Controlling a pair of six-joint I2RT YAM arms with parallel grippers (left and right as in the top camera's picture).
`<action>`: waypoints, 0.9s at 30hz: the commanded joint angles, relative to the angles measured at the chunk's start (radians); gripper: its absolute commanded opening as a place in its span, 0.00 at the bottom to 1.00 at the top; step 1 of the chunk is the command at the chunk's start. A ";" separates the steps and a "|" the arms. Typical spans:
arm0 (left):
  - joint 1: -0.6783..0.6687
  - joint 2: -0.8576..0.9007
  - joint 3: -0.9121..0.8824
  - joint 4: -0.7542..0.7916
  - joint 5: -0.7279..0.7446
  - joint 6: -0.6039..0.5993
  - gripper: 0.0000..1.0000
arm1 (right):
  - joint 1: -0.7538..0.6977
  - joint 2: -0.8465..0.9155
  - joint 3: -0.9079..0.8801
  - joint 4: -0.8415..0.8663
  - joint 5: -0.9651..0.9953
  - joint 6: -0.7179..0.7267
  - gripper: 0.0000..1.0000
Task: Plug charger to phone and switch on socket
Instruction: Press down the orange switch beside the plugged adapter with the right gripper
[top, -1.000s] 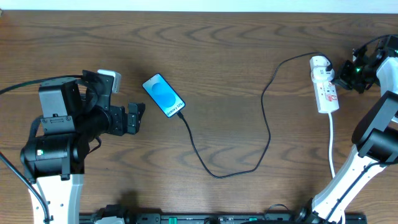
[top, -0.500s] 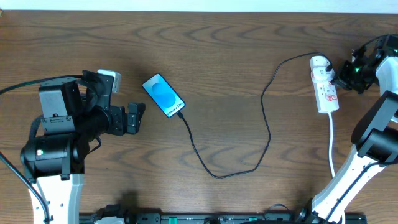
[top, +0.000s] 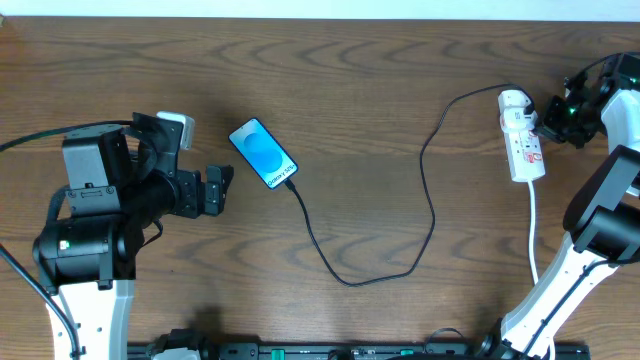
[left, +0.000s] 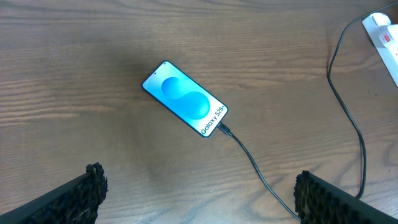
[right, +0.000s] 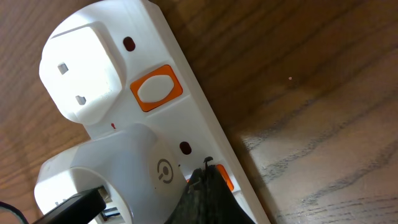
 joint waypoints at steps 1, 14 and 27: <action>0.004 0.004 0.003 0.000 0.009 0.016 0.98 | 0.073 0.029 -0.043 -0.017 -0.098 -0.002 0.01; 0.004 0.004 0.003 0.000 0.009 0.016 0.98 | 0.115 0.029 -0.043 -0.042 -0.112 -0.002 0.01; 0.004 0.004 0.003 0.000 0.009 0.016 0.98 | 0.146 0.029 -0.043 -0.046 -0.153 0.008 0.01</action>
